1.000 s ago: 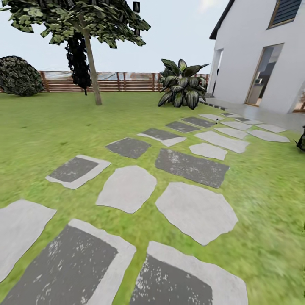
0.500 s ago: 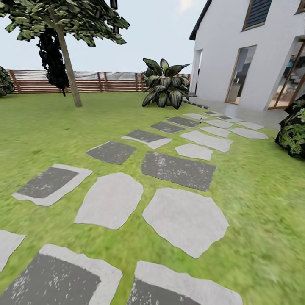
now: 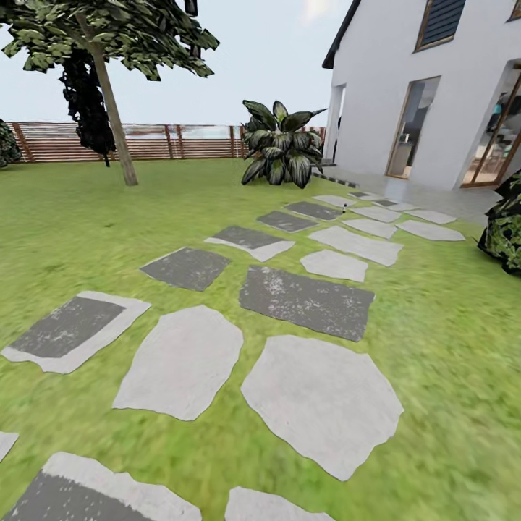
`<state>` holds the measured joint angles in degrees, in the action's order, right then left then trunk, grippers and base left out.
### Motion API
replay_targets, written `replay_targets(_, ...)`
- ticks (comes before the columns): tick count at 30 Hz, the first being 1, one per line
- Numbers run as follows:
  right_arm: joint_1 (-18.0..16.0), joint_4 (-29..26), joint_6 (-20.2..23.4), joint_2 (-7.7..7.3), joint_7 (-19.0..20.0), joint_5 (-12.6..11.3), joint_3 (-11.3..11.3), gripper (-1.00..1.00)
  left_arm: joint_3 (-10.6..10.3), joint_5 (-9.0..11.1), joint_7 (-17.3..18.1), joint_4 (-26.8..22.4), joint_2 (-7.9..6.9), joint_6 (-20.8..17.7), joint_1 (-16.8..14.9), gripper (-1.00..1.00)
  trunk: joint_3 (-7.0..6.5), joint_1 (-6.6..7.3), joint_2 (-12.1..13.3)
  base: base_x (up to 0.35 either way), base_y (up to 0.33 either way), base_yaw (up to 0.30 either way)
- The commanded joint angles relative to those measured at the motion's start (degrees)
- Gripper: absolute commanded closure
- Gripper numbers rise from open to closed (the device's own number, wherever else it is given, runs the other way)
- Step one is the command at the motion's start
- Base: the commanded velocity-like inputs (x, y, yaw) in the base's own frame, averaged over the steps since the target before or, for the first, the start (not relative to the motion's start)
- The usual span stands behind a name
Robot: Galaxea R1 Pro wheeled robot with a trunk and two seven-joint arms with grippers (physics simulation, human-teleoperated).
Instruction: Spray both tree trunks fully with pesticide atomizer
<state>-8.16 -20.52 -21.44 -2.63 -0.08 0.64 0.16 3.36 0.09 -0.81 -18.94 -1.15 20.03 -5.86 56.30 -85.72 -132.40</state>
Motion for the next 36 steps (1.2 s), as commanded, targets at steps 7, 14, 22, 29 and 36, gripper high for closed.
replay_targets(7,-0.1,0.1,-0.1,-0.01,0.0,0.1,0.0,-1.0,0.1,0.0,-0.1,0.0,0.01,0.2,0.0,-1.0,0.05,-0.02,0.0,0.339,0.0,0.0)
replay_targets(14,0.0,0.1,-0.1,-0.01,0.0,0.1,0.0,-1.0,0.1,-0.1,-0.1,0.0,0.01,0.2,0.0,-1.0,0.05,-0.02,0.0,0.339,0.0,0.0)
replay_targets(22,-0.1,0.1,-0.1,-0.01,0.0,0.1,0.0,-1.0,0.1,0.0,-0.1,0.0,0.01,0.2,0.0,-1.0,0.05,-0.02,0.0,0.339,0.0,0.0)
replay_targets(29,0.0,0.1,-0.1,-0.01,0.0,0.1,0.0,-1.0,0.1,-0.1,-0.1,0.0,0.01,0.2,0.0,-1.0,0.05,-0.02,0.0,0.339,0.0,0.0)
replay_targets(36,0.0,0.1,-0.2,-0.01,-0.1,0.1,0.0,-1.0,0.1,-0.1,-0.1,0.0,0.01,0.2,0.0,-1.0,0.05,-0.02,0.0,0.339,0.0,0.0)
